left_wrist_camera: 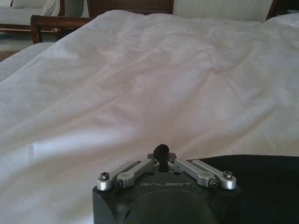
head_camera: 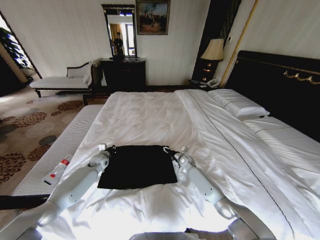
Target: Fold the clothes on the bed.
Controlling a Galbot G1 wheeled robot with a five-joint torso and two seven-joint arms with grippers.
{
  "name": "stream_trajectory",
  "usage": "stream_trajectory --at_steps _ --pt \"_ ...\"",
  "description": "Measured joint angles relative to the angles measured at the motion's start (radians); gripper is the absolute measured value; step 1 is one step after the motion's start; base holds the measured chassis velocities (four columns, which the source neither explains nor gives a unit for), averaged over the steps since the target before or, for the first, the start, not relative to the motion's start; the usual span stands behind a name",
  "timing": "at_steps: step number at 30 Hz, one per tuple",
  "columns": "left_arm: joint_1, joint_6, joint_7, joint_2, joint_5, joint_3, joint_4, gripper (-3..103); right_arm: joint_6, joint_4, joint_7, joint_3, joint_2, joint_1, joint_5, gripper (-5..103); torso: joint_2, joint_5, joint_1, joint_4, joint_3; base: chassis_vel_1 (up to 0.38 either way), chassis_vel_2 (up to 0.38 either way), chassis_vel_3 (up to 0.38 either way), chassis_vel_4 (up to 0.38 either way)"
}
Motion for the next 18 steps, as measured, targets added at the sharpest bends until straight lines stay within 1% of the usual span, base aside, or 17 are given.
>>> stream_trajectory --at_steps 2,3,4,6,8,9,10,15,17,18 --pt "0.001 0.0 0.002 0.0 0.0 0.001 0.003 2 0.0 0.004 0.003 -0.003 -0.003 0.004 -0.002 29 0.0 0.0 0.0 0.0 0.0 0.0 0.0 0.0 0.0" --pt "0.0 0.0 0.003 0.0 0.0 0.002 0.004 2 0.0 0.007 0.003 -0.004 -0.005 0.005 -0.002 29 0.0 0.0 0.0 0.0001 0.0 0.0 0.0 0.0 0.0" --pt "-0.002 0.0 0.003 -0.001 0.0 0.003 0.005 2 0.0 0.01 0.004 -0.004 -0.007 0.006 -0.002 19 0.0 0.0 0.0 0.0002 0.0 0.0 0.0 0.0 0.0" --pt "-0.004 0.0 0.003 -0.001 0.0 0.003 0.007 2 0.0 0.013 0.005 -0.005 -0.009 0.007 -0.002 19 0.0 0.0 0.0 0.0001 0.0 0.0 0.0 0.0 0.0" --pt "-0.008 0.0 0.004 -0.002 0.0 0.003 0.007 2 0.0 0.022 0.006 -0.005 -0.012 0.007 -0.002 8 0.0 0.0 0.0 0.0001 0.0 0.0 0.0 0.0 0.0" --pt "-0.008 0.0 0.004 -0.002 0.0 0.003 0.007 2 0.0 0.022 0.006 -0.005 -0.012 0.007 -0.002 8 0.0 0.0 0.0 0.0001 0.0 0.0 0.0 0.0 0.0" --pt "-0.009 0.0 0.004 -0.002 -0.001 0.002 0.007 2 0.0 0.028 0.008 -0.004 -0.015 0.007 -0.002 3 0.0 0.0 0.0 0.0001 0.0 0.0 0.0 0.0 0.0" --pt "-0.012 -0.002 0.004 -0.002 -0.002 -0.007 0.002 2 0.001 0.05 0.013 -0.002 -0.024 0.003 -0.002 2 0.0 0.0 0.0 0.0001 0.0 0.0 0.0 0.0 0.0" --pt "-0.012 -0.009 0.0 -0.002 -0.005 -0.031 -0.016 2 0.002 0.115 0.025 0.005 -0.055 -0.009 -0.004 2 0.0 -0.0001 0.0 0.0002 0.0 0.0 0.0 0.0 0.0" --pt "-0.01 -0.014 -0.006 0.001 -0.01 -0.053 -0.047 2 0.006 0.176 0.033 0.009 -0.088 -0.019 -0.022 2 0.0 0.0001 0.0 0.0 0.0 0.0 0.0 0.0 0.0"
